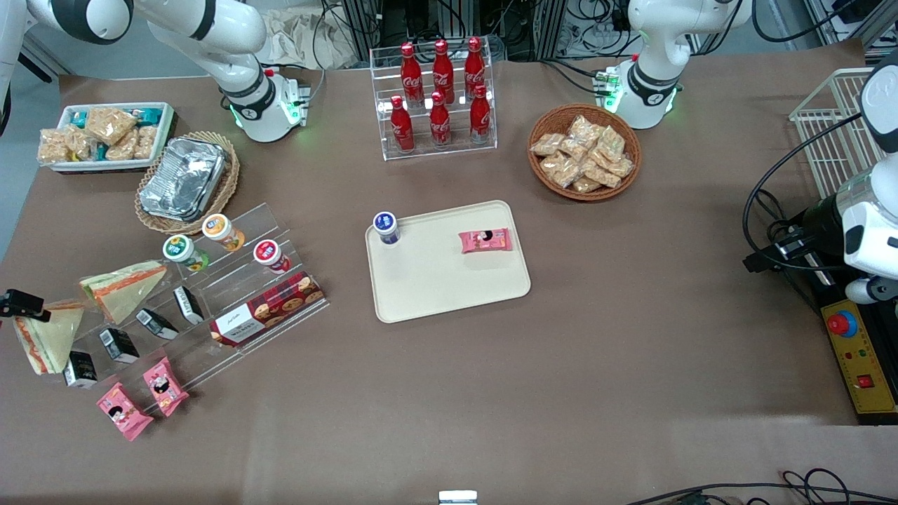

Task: Place sandwich on tray
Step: 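Lower the right gripper and grasp the plastic-wrapped triangle sandwich, then lift the sandwich and carry it with the right gripper to the cream tray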

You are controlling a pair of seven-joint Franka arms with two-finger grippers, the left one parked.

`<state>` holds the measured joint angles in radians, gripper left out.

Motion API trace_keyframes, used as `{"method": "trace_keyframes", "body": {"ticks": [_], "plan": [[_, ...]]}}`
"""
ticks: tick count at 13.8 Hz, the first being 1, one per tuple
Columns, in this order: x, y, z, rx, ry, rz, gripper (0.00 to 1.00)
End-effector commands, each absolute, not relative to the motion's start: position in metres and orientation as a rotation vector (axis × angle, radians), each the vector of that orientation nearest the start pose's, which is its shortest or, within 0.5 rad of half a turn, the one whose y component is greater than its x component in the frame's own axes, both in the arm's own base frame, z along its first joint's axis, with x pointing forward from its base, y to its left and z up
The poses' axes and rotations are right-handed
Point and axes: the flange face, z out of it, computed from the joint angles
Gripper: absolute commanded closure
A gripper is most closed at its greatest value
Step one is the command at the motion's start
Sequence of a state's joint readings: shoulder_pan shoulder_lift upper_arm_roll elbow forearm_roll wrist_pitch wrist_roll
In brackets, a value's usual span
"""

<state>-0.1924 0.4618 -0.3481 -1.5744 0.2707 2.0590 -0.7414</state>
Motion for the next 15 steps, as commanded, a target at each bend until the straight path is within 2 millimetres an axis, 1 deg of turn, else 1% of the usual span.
{"method": "trace_keyframes", "body": {"ticks": [1,3,4,6,7,8,11,12,14,15], "plan": [[0.606,-0.314,0.372,-3.057,-0.117,-0.188,0.01],[0.603,-0.316,0.365,-3.062,-0.105,-0.191,0.01],[0.604,-0.316,0.364,-3.063,-0.105,-0.192,0.10],[0.602,-0.317,0.363,-3.060,-0.101,-0.183,0.58],[0.602,-0.317,0.363,-3.058,-0.103,-0.174,0.76],[0.601,-0.317,0.364,-3.057,-0.103,-0.175,0.99],[0.598,-0.324,0.366,-3.068,-0.117,-0.179,1.00],[0.599,-0.324,0.369,-3.071,-0.121,-0.184,1.00],[0.600,-0.324,0.381,-3.072,-0.116,-0.207,1.00],[0.600,-0.323,0.383,-3.067,-0.116,-0.201,1.00]]}}
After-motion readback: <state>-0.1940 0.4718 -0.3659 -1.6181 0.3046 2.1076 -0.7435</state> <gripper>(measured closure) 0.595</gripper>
